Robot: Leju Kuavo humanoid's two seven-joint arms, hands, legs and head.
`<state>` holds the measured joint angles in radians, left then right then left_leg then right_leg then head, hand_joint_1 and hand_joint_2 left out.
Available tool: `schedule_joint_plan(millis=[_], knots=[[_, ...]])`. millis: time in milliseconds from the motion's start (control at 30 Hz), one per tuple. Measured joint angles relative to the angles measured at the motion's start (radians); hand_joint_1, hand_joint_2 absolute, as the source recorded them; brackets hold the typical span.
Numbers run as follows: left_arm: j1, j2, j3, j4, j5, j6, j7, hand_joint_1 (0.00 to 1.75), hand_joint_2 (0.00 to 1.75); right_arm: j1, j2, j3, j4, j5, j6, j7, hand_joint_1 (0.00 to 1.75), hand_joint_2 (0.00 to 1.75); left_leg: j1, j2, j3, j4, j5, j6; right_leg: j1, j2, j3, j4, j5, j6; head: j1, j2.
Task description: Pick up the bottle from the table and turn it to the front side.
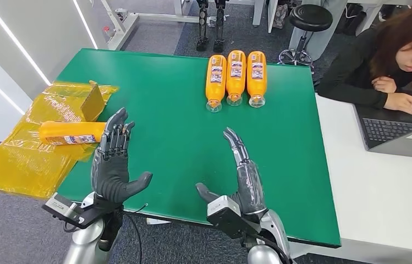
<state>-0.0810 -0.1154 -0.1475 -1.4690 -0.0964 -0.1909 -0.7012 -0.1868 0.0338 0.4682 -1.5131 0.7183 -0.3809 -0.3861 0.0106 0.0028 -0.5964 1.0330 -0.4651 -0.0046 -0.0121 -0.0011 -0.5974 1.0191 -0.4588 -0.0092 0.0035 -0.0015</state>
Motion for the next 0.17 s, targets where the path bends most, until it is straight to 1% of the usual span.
schedule_joint_plan(millis=[167], knots=[[-0.023,-0.009,0.006,0.022,-0.007,-0.01,0.0,0.0,1.75,0.0,0.007,-0.009,-0.009,0.01,0.008,0.008,0.0,1.75,0.0,0.0,0.0,0.0,0.0,0.0,0.0,0.0,0.0,0.0,0.0,0.0,0.0,0.0]])
